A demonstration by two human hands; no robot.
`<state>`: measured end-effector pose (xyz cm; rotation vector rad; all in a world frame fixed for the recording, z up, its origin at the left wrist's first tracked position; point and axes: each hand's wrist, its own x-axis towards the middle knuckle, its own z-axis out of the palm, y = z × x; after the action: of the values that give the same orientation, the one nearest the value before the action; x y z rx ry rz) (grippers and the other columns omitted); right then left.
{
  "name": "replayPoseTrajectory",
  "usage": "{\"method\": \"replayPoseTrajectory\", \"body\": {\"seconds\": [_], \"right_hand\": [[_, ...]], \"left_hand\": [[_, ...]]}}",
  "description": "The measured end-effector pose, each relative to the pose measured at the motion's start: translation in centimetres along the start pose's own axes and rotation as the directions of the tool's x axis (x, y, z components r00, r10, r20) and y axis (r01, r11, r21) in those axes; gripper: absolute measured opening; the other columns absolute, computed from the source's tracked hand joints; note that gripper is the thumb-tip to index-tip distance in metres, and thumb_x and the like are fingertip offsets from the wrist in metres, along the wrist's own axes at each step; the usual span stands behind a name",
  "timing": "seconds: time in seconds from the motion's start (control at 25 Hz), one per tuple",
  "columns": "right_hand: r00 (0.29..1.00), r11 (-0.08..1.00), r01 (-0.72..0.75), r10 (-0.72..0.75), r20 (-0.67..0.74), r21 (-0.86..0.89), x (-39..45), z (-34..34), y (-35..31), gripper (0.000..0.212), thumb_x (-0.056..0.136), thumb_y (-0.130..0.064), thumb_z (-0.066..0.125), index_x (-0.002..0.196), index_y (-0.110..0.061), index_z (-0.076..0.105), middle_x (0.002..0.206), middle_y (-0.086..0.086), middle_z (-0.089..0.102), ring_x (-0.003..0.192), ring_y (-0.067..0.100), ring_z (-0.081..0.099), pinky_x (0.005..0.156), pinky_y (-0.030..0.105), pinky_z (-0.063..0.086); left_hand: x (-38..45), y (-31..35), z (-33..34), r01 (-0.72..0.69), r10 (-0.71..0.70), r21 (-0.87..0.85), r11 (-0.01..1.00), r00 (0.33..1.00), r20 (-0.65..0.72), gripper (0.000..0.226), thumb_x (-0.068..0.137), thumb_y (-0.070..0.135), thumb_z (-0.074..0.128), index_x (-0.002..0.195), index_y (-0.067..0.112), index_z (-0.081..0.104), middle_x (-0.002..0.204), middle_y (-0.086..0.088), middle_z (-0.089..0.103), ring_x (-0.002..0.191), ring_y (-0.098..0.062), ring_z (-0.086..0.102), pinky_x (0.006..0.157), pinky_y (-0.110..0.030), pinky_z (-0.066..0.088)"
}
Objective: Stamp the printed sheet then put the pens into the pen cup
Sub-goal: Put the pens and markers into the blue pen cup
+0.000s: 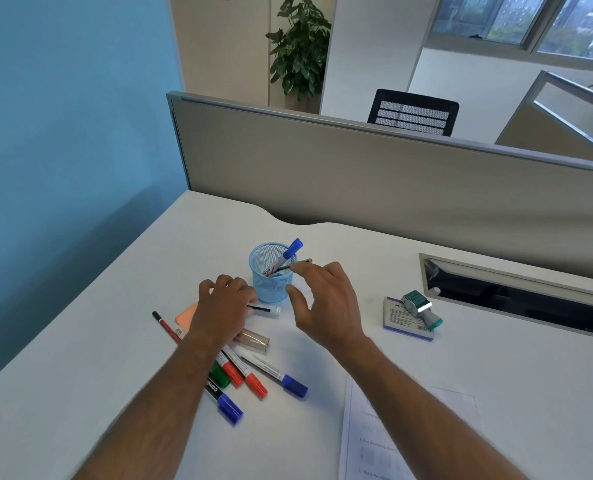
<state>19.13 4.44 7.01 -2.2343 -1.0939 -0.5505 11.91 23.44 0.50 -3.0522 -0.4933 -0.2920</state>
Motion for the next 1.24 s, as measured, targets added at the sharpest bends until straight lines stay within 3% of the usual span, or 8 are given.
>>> {"method": "replayPoseTrajectory", "body": {"seconds": [0.12,0.24,0.36,0.48,0.72,0.88,1.0,1.24], "right_hand": [[0.975,0.972,-0.115,0.15,-0.165,0.205,-1.8,-0.4,0.8,0.018,0.083,-0.025,0.069,0.098,-0.015,0.065,0.093,-0.003,0.069,0.079,0.011,0.055,0.066,0.018,0.044],[0.901,0.832,-0.336,0.42,-0.106,0.441,-3.9,-0.5,1.0,0.008,0.087,-0.022,0.069,0.088,-0.022,0.062,0.083,-0.009,0.065,0.073,0.009,0.056,0.064,0.02,0.047],[0.667,0.445,-0.675,0.709,0.228,0.589,-4.5,-0.4,0.7,0.011,0.089,-0.032,0.068,0.095,-0.023,0.064,0.083,-0.004,0.071,0.073,0.014,0.067,0.067,0.036,0.059],[0.453,-0.001,-0.785,0.682,0.574,0.62,-3.7,-0.6,0.0,0.031,0.089,-0.039,0.068,0.112,-0.02,0.06,0.095,0.011,0.073,0.079,0.027,0.074,0.068,0.036,0.061],[0.496,-0.278,-0.575,0.63,0.598,0.769,-1.7,-1.4,-1.1,0.037,0.085,-0.019,0.074,0.118,-0.017,0.057,0.094,0.013,0.076,0.086,0.031,0.074,0.071,0.035,0.062],[0.461,-0.214,-0.577,0.711,0.531,0.788,-0.6,-1.3,-2.0,0.043,0.081,-0.012,0.077,0.114,-0.027,0.054,0.083,0.007,0.077,0.078,0.027,0.075,0.07,0.035,0.062],[0.525,-0.126,-0.49,0.747,0.408,0.862,-0.3,-1.9,-2.5,0.043,0.081,-0.005,0.076,0.114,-0.023,0.054,0.087,0.017,0.074,0.077,0.028,0.075,0.065,0.034,0.062],[0.753,0.458,-0.259,0.647,-0.119,0.85,2.7,-3.8,-2.3,0.046,0.081,-0.012,0.078,0.108,-0.034,0.048,0.093,-0.01,0.064,0.081,0.015,0.073,0.067,0.024,0.059]], "left_hand": [[-0.8,0.2,-0.6,-0.215,0.18,-0.117,0.97,0.95,-0.255,0.023,0.08,0.023,0.075,0.098,0.026,0.061,0.096,0.009,0.066,0.092,-0.019,0.057,0.083,-0.04,0.036],[-1.8,1.1,-2.0,-0.428,0.261,-0.344,0.836,0.861,-0.436,0.017,0.089,0.029,0.066,0.101,0.018,0.061,0.093,0.003,0.066,0.081,-0.015,0.056,0.074,-0.031,0.043],[-2.7,3.3,-3.2,-0.417,0.136,-0.533,0.737,0.863,-0.487,0.021,0.086,0.031,0.067,0.096,0.014,0.061,0.087,0.002,0.066,0.079,-0.012,0.059,0.07,-0.024,0.049],[-3.2,5.3,-4.1,-0.388,-0.006,-0.728,0.565,0.88,-0.474,0.021,0.078,0.018,0.076,0.091,0.017,0.06,0.091,0.003,0.07,0.083,-0.01,0.066,0.068,-0.024,0.057],[-3.5,6.3,-4.3,-0.381,-0.147,-0.869,0.316,0.885,-0.441,0.021,0.078,0.012,0.077,0.095,0.016,0.065,0.103,0.003,0.072,0.095,-0.015,0.071,0.075,-0.024,0.058],[-3.6,6.3,-4.4,-0.374,-0.129,-0.872,0.315,0.894,-0.429,0.028,0.078,0.016,0.08,0.104,0.011,0.069,0.107,0.002,0.073,0.099,-0.014,0.07,0.08,-0.024,0.058],[-3.8,5.3,-4.3,-0.325,-0.064,-0.852,0.41,0.922,-0.382,0.037,0.078,0.027,0.079,0.111,0.014,0.068,0.112,0.005,0.071,0.104,-0.008,0.066,0.084,-0.017,0.054],[-3.3,-0.3,-3.4,-0.195,0.046,-0.741,0.642,0.975,-0.217,0.027,0.069,0.037,0.079,0.092,0.029,0.069,0.092,0.018,0.067,0.09,0.0,0.06,0.077,-0.017,0.049]]}}
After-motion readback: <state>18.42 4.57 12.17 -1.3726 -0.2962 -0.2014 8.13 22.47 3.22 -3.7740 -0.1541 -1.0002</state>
